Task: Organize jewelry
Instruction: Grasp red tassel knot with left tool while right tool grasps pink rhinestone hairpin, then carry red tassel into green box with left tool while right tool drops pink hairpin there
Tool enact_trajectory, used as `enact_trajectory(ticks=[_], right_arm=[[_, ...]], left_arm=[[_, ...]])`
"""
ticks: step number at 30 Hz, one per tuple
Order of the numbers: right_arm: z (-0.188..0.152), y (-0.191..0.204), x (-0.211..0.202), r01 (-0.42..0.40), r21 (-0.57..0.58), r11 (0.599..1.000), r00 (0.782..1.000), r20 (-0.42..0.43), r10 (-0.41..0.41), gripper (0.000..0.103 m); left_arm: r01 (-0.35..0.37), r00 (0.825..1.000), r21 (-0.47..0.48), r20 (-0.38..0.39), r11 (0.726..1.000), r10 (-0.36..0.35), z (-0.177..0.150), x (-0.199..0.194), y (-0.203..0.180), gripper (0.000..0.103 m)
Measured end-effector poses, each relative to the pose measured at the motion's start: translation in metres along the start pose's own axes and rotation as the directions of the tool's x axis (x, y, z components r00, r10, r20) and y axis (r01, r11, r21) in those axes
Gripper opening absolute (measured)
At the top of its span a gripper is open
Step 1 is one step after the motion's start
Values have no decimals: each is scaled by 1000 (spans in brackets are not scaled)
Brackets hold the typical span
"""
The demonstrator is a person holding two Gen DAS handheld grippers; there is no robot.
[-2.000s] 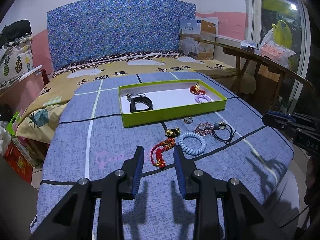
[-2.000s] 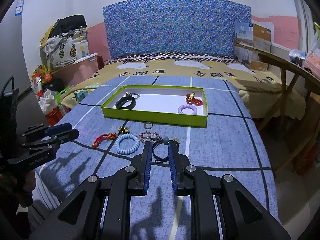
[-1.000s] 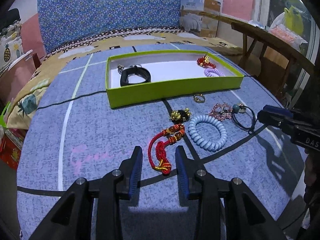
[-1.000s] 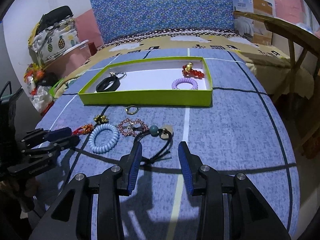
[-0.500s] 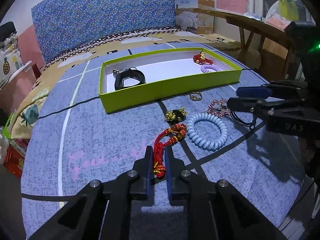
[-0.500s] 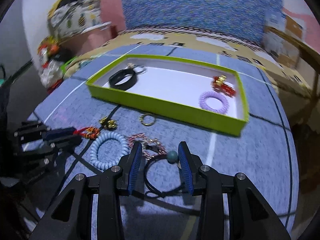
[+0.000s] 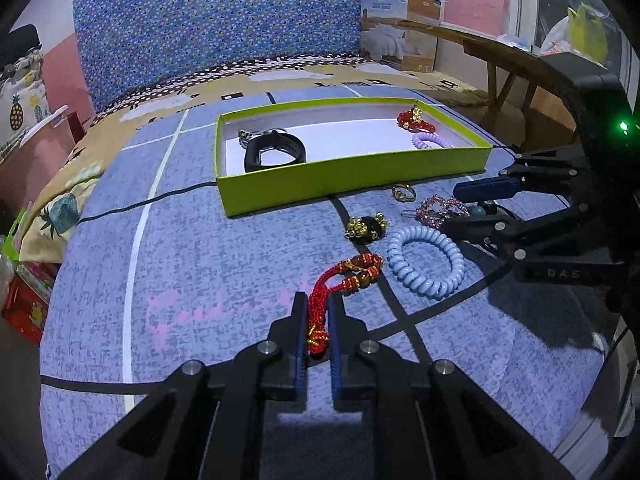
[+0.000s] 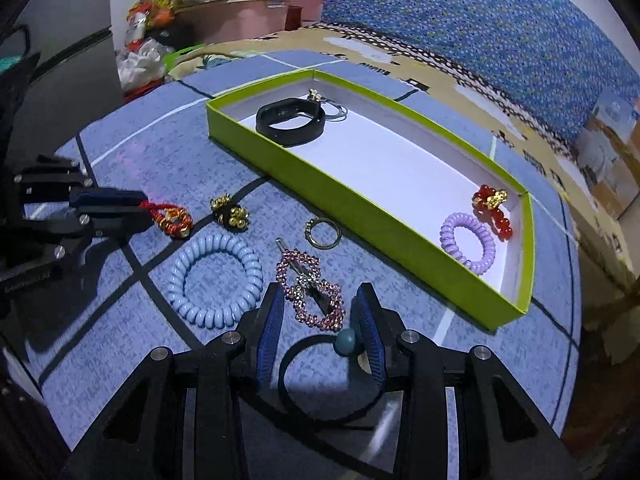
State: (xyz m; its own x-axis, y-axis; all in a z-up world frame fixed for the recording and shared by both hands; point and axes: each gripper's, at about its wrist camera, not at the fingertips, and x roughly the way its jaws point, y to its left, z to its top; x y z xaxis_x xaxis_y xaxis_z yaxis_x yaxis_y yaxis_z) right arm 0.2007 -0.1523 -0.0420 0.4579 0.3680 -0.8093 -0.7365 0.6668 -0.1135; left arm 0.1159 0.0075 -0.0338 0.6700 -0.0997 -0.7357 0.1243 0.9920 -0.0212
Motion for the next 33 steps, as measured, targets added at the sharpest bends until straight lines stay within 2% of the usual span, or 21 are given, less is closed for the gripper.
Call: enact_trajectory(ticks=[1, 12, 21, 33], right_arm=[[0, 0, 0, -5, 8, 1000, 1000, 4, 5, 25], [-2, 1, -19, 7, 95, 995, 996, 85, -15, 25], [-5, -17, -51, 2, 239, 971, 983, 179, -45, 25], [4, -43, -58, 1, 326, 945, 977, 203, -71, 25]], left_arm=[[1, 1000, -2, 0, 1000, -1, 0, 0, 0, 10], [10, 1000, -40, 11, 999, -10, -2, -7, 7, 10], [29, 998, -77, 61, 997, -24, 5, -23, 14, 10], [22, 992, -53, 121, 998, -15, 46, -23, 17, 10]])
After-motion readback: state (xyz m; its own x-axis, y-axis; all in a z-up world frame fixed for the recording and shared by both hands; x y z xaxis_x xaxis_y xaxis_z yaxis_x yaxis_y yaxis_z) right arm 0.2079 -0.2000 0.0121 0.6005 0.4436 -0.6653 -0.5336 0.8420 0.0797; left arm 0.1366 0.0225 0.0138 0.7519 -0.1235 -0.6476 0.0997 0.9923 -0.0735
